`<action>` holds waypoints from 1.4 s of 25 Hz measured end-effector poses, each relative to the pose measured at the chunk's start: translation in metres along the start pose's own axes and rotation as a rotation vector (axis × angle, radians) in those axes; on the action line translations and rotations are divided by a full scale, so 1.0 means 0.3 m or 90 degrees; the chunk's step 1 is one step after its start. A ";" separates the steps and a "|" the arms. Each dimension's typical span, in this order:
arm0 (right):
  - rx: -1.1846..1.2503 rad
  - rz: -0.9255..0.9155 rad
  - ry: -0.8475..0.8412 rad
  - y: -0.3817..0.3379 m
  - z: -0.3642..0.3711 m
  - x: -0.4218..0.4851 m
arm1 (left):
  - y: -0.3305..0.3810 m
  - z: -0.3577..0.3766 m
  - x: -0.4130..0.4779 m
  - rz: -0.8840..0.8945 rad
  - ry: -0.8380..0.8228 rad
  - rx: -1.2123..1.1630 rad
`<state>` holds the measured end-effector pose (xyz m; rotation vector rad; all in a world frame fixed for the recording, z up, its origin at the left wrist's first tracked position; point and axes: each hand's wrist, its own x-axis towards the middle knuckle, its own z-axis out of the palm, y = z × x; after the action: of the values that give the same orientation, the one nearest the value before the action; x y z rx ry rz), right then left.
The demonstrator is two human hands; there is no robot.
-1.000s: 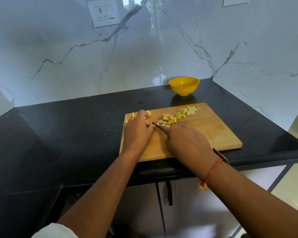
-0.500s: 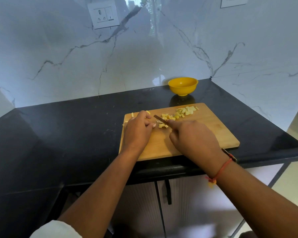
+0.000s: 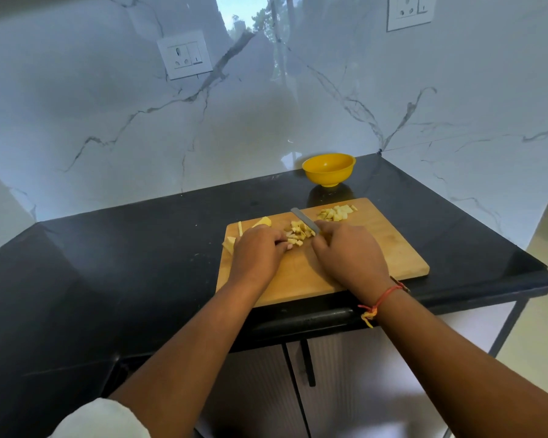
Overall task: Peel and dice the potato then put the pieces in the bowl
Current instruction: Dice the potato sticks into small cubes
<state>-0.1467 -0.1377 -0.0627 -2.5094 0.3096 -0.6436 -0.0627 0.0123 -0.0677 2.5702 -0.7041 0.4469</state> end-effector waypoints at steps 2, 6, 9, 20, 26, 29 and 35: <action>-0.012 0.005 -0.004 -0.001 0.005 -0.002 | 0.014 0.007 0.022 -0.010 -0.023 -0.020; -0.016 -0.006 0.008 -0.001 0.015 0.001 | 0.061 0.019 0.054 -0.017 -0.017 -0.020; -0.019 -0.008 0.007 0.000 0.018 -0.001 | 0.077 0.021 0.065 -0.025 -0.030 -0.030; -0.033 -0.053 0.000 -0.002 0.008 -0.014 | -0.124 -0.205 0.048 -0.130 -0.137 -0.030; -0.039 -0.065 0.004 -0.002 0.012 -0.014 | -0.125 -0.176 0.055 -0.137 -0.188 0.007; -0.044 -0.059 0.000 -0.002 0.014 -0.013 | -0.118 -0.152 0.078 -0.115 -0.085 0.023; -0.034 -0.053 -0.005 -0.002 0.009 -0.013 | -0.088 -0.086 0.137 -0.137 -0.089 0.105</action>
<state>-0.1487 -0.1348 -0.0659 -2.5866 0.2228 -0.6671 -0.0196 0.0290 -0.0373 2.8162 -0.4445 0.2676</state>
